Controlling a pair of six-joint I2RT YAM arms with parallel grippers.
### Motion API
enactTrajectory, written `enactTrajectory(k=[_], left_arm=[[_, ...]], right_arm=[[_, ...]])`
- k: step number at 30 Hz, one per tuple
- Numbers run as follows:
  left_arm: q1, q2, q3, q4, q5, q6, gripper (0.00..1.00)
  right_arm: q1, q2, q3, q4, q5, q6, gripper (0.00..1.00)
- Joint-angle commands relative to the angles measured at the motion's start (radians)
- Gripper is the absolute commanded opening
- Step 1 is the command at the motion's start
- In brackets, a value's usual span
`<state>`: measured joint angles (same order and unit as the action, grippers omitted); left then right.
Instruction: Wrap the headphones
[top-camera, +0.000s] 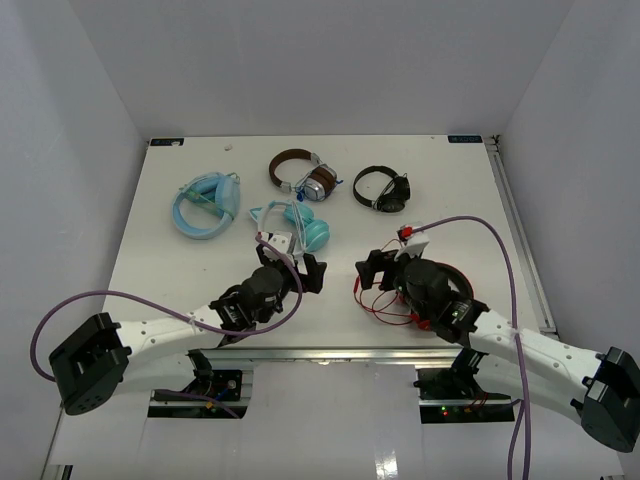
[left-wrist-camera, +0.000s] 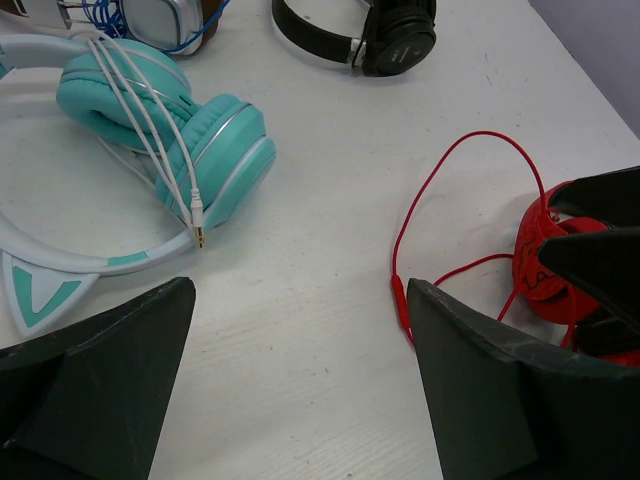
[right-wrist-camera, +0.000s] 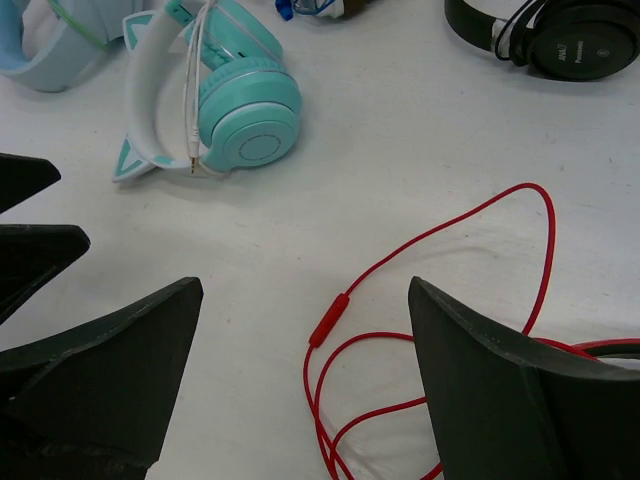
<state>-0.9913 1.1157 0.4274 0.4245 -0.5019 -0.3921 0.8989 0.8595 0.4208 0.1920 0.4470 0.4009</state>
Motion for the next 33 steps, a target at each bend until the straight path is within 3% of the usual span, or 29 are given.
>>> enactTrajectory(k=[1,6,8,11,13,19,33], left_arm=[[-0.003,0.010,0.033,0.017,0.028,0.000,0.98],[-0.002,0.004,0.032,0.007,0.016,0.003,0.98],[-0.003,-0.005,0.033,0.004,0.018,0.001,0.98],[-0.002,-0.012,0.031,0.004,0.030,-0.003,0.98],[-0.003,-0.013,0.034,0.002,0.039,-0.003,0.98],[-0.003,0.033,0.079,-0.049,0.034,0.006,0.98],[-0.001,-0.021,0.068,-0.064,0.011,-0.001,0.98]], right_arm=[[-0.001,0.000,0.132,-0.151,0.149,0.075,0.90],[-0.002,0.018,0.290,-0.556,0.382,0.280,0.94],[-0.017,0.001,0.300,-0.672,0.418,0.426,0.96],[-0.073,-0.055,0.295,-0.795,0.430,0.520,0.99],[-0.131,-0.102,0.281,-0.867,0.438,0.560,0.95],[-0.273,-0.214,0.137,-0.883,0.311,0.610,0.90],[-0.360,-0.213,0.023,-1.029,0.322,0.798,0.88]])
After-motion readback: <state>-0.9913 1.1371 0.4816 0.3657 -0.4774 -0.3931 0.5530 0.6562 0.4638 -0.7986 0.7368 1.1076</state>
